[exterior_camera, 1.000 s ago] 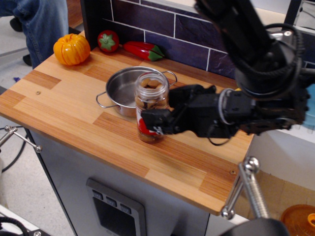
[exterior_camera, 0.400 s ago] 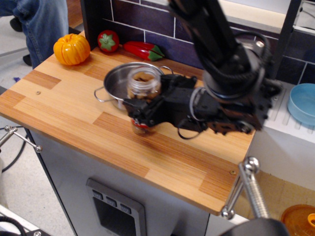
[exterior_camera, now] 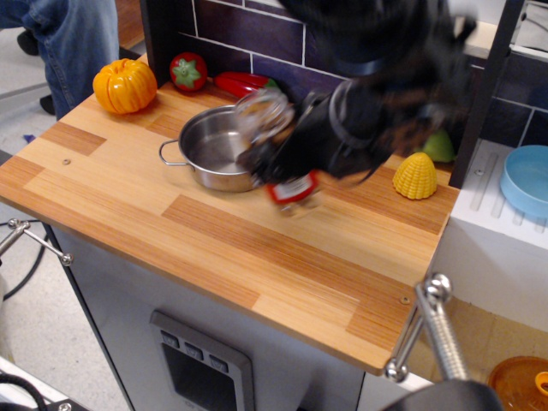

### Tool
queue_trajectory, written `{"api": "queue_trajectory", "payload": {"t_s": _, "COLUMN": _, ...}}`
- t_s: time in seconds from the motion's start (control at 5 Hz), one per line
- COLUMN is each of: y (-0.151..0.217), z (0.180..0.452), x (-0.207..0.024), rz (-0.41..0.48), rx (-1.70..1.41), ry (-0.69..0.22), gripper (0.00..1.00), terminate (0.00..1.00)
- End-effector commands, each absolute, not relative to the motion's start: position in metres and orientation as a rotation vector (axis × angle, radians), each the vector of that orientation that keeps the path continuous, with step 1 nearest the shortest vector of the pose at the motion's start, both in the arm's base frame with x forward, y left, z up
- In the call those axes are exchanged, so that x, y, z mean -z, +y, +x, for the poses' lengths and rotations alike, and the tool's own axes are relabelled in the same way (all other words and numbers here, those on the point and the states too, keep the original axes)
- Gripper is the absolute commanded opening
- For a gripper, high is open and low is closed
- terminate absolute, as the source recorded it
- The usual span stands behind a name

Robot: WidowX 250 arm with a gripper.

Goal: Pour almonds in pot

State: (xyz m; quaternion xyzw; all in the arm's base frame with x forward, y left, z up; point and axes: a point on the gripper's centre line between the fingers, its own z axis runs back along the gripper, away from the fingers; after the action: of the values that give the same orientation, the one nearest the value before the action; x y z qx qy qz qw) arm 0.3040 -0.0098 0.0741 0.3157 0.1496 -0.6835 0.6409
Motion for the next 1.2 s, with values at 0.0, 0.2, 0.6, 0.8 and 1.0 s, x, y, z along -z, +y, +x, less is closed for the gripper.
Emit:
{"api": "queue_trajectory", "payload": {"t_s": 0.0, "y": 0.000, "z": 0.327, "x": -0.091, "rz": 0.371, "rx": 1.627, "ry": 0.200, "gripper": 0.00, "terminate": 0.00}}
{"api": "queue_trajectory", "payload": {"t_s": 0.2, "y": 0.004, "z": 0.325, "x": -0.089, "rz": 0.196, "rx": 1.638, "ry": 0.053, "gripper": 0.00, "terminate": 0.00}}
{"api": "queue_trajectory", "payload": {"t_s": 0.6, "y": -0.002, "z": 0.321, "x": -0.095, "rz": -0.038, "rx": 1.634, "ry": -0.240, "gripper": 0.00, "terminate": 0.00}}
{"api": "queue_trajectory", "payload": {"t_s": 0.8, "y": 0.005, "z": 0.325, "x": -0.102, "rz": -0.080, "rx": 1.625, "ry": -0.264, "gripper": 0.00, "terminate": 0.00}}
{"api": "queue_trajectory", "payload": {"t_s": 1.0, "y": 0.017, "z": 0.330, "x": -0.111, "rz": -0.219, "rx": 1.600, "ry": -0.310, "gripper": 0.00, "terminate": 0.00}}
